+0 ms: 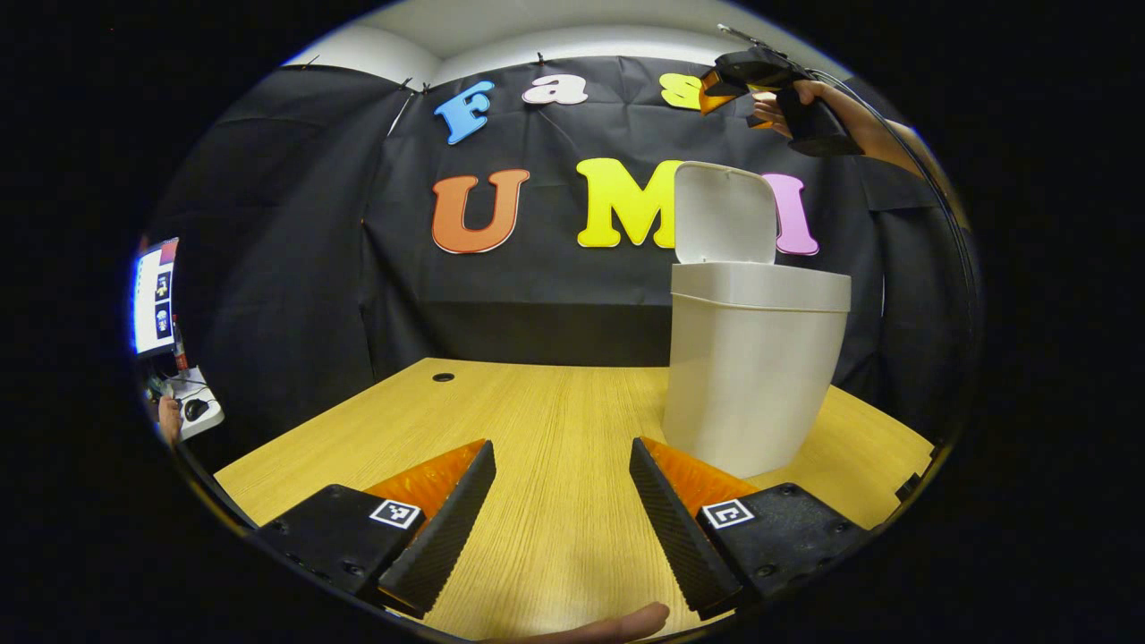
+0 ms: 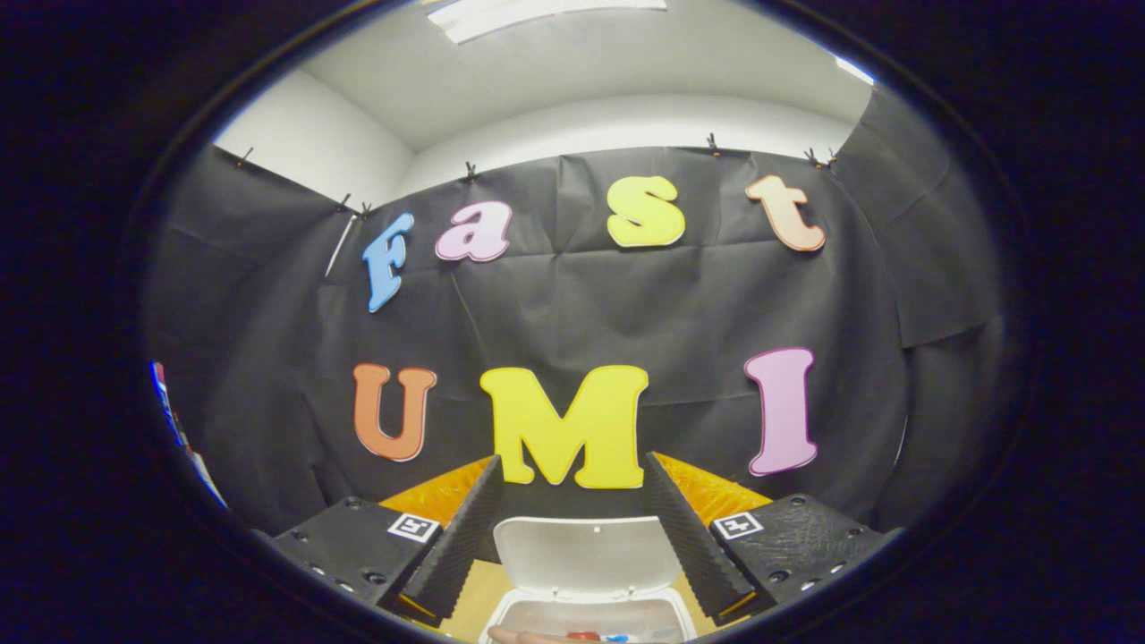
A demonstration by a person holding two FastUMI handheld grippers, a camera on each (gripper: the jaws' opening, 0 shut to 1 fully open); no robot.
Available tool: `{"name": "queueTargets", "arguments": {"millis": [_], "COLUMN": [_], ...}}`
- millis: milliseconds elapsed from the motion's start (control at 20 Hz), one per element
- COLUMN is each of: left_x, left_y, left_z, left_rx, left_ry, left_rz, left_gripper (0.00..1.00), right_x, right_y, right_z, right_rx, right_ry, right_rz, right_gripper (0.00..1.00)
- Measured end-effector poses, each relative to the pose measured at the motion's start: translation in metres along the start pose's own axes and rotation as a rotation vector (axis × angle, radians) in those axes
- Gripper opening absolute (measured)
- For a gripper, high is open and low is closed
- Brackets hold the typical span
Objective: Press the lid of the desktop garbage bin to open it, pick up the crumpled paper on the desktop and throw it into the bin, then pick up the pop can on the desktop and drop it into the bin, and finally close the garbage bin lid.
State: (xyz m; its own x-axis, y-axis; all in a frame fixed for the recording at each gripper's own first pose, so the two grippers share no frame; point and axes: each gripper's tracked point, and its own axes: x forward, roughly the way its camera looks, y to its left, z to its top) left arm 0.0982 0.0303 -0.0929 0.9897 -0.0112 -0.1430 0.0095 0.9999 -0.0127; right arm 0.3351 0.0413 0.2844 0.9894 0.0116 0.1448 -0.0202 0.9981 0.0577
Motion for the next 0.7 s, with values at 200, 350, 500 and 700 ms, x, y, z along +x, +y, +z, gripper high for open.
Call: {"name": "queueTargets", "arguments": {"millis": [200, 350, 500, 700], "left_x": [0.003, 0.007, 0.006, 0.005], "left_y": [0.036, 0.031, 0.02, 0.009], "left_z": [0.004, 0.001, 0.005, 0.003], "left_rx": [-0.013, -0.026, 0.011, 0.028], "left_ry": [-0.018, -0.008, -0.027, -0.033], "left_rz": [0.062, 0.031, 0.013, -0.02], "left_gripper": [0.98, 0.98, 0.98, 0.98], "right_x": [0.029, 0.035, 0.034, 0.023], "right_y": [-0.009, -0.007, -0.025, -0.032], "right_z": [-0.05, -0.1, -0.143, -0.166], "right_rx": [-0.045, -0.096, -0.189, -0.241], "right_ry": [0.132, 0.281, 0.413, 0.474], "right_rz": [-0.037, -0.006, -0.053, -0.061], "right_gripper": [0.95, 0.95, 0.97, 0.95]}}
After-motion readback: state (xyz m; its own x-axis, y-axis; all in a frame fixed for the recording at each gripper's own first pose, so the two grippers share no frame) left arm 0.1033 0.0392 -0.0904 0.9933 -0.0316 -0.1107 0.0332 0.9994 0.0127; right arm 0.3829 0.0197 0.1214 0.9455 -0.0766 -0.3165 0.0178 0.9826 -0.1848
